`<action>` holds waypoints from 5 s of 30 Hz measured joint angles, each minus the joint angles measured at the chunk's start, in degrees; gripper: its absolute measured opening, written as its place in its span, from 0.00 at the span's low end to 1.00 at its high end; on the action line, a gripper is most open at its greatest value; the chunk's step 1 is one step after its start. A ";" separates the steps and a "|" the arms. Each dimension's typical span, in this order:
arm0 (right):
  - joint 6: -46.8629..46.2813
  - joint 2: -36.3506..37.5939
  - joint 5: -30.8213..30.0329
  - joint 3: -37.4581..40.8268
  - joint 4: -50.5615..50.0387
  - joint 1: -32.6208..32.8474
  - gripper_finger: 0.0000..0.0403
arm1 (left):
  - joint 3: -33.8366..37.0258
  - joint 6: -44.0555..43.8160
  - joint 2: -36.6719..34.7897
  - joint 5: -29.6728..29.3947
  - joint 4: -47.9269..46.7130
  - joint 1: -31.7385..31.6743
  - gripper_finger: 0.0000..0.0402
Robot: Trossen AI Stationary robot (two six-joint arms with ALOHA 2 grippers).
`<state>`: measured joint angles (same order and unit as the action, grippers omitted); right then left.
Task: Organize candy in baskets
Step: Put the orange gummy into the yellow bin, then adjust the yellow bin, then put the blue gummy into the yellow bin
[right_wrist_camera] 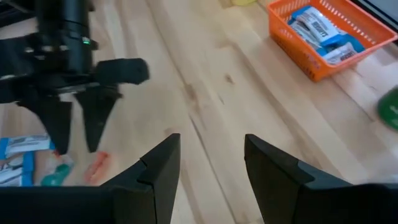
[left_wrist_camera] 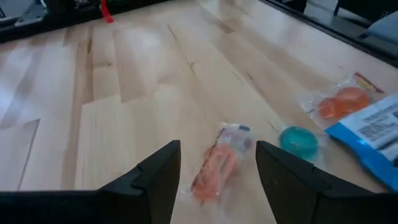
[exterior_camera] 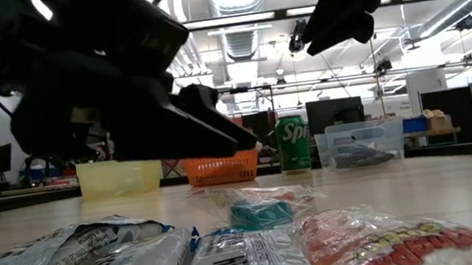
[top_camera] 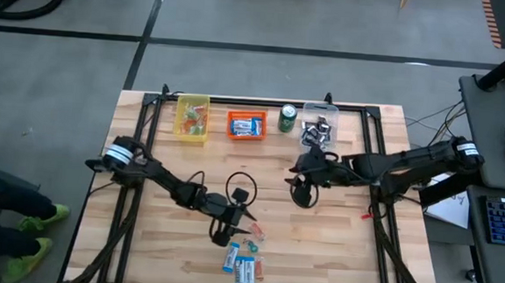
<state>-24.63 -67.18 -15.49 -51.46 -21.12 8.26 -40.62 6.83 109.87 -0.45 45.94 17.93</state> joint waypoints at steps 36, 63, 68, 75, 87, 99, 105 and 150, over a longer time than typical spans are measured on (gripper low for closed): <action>-4.06 0.00 -4.14 0.50 0.46 4.64 0.41 | 0.62 -1.54 -4.35 -1.84 -11.15 -2.36 0.12; -14.48 -1.25 -8.69 5.46 2.93 5.50 0.41 | 0.68 -35.65 -40.36 -33.06 -86.32 -44.04 0.11; -14.37 -1.36 -8.67 5.44 2.75 5.50 0.41 | 0.68 -30.73 -38.65 -31.54 -86.26 -48.01 0.14; -14.25 -1.36 -8.67 5.46 3.23 5.50 0.41 | 0.68 -28.94 -38.32 -31.50 -86.17 -48.05 0.26; -12.47 -5.69 -8.54 5.53 4.80 5.50 0.41 | 0.68 -29.58 -40.61 -23.40 -85.85 -42.47 0.38; -7.62 -16.09 -1.91 5.55 17.91 5.51 0.41 | 0.68 -36.96 -43.94 -25.37 -84.36 -20.08 0.38; -7.69 -18.79 2.16 5.41 20.55 6.50 0.41 | 0.55 -42.66 -44.35 -25.06 -84.36 -11.92 0.38; -5.13 -19.82 2.50 2.91 20.54 9.12 0.41 | 1.03 -34.51 -41.75 -14.50 -94.30 -28.72 0.00</action>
<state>-29.76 -87.00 -12.99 -48.56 -0.59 17.39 -39.59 -27.68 68.12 -14.95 -48.35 -10.79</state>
